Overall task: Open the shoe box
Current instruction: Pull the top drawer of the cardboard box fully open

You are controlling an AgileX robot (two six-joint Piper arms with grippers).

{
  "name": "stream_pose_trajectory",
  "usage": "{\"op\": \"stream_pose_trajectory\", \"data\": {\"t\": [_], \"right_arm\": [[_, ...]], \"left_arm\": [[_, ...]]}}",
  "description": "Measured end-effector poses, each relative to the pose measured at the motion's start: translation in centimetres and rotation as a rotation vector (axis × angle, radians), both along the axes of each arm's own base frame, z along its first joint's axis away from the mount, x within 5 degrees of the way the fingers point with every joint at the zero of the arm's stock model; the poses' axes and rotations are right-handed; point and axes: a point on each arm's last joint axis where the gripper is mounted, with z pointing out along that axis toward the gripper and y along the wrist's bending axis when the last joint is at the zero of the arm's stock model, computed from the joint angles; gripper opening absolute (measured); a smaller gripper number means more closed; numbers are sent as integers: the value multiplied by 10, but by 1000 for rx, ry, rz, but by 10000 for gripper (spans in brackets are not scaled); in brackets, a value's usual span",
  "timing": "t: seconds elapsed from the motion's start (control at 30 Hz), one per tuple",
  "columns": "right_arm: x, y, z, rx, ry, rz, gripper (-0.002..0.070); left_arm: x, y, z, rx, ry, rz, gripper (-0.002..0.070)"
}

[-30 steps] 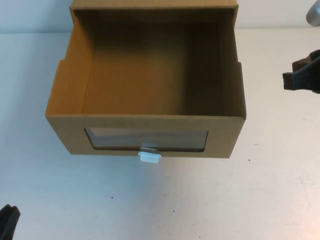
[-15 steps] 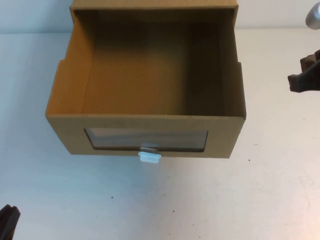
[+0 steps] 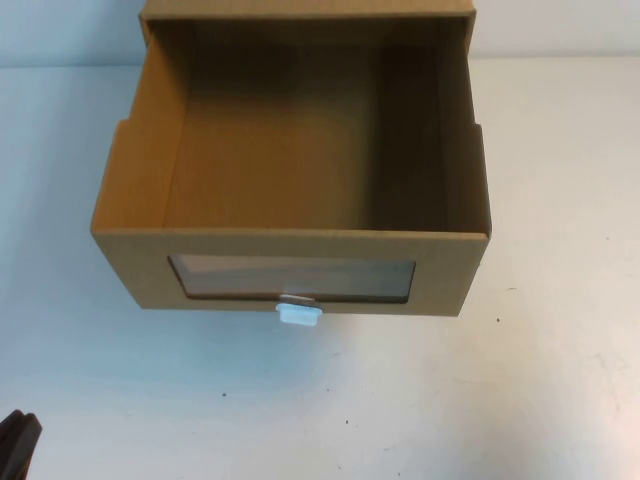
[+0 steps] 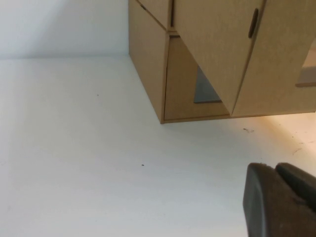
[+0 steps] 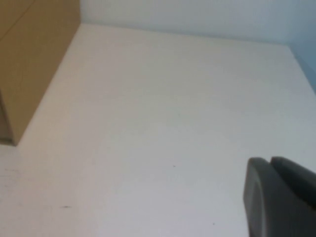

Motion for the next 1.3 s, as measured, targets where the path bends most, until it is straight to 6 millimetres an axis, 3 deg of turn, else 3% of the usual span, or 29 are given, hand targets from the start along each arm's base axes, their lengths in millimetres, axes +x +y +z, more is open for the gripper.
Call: {"op": "stream_pose_trajectory", "data": {"t": [0.13,0.3,0.47,1.03,1.3], "right_arm": [[-43,-9,-34,24,-81,-59,-13],[-80,-9,-71,29,-166,-83,-13],[-101,-8,-80,30,-332,-84,-14],[-106,-9,-84,113,-316,-107,-13],[-107,-5,-98,67,-157,-58,-14]], "left_arm": [[0,0,0,0,-2,0,-4],[0,0,0,0,-2,0,-4],[0,0,0,0,-2,0,-4],[0,0,0,-1,-4,0,-4],[0,0,0,-1,-4,0,-4]]}}
